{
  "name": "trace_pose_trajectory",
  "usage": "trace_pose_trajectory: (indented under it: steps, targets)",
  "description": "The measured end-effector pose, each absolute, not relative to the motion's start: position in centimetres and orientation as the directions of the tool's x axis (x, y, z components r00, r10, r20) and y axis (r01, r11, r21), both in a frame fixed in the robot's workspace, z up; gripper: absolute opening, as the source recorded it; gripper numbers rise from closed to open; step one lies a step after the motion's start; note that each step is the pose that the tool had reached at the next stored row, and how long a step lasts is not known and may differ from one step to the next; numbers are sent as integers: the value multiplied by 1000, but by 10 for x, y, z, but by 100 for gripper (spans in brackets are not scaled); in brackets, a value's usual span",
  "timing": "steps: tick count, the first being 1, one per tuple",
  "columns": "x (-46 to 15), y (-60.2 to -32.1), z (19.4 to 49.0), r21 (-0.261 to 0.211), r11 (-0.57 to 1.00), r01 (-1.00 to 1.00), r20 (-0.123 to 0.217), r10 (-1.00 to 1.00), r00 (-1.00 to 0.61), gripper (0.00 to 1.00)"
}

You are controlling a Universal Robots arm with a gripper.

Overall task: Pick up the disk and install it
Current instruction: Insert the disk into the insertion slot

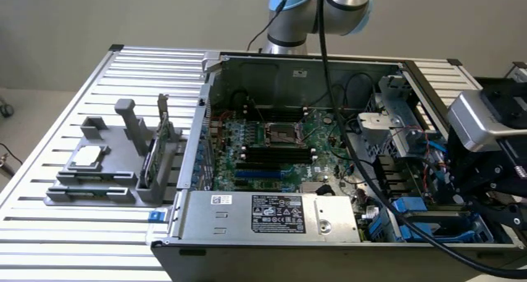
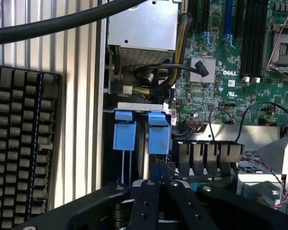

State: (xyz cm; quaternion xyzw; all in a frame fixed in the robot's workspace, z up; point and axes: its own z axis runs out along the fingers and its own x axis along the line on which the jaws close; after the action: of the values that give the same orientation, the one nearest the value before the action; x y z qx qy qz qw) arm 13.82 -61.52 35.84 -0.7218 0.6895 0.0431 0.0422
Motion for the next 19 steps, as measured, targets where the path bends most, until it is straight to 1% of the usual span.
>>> trace_pose_trajectory:
  steps: [14, 19]
  targets:
    - [140, -611, 333, -2, -54, -999, -121, -991, 54, 11]
    - [140, -611, 330, -2, -55, -998, -120, -991, 55, 11]
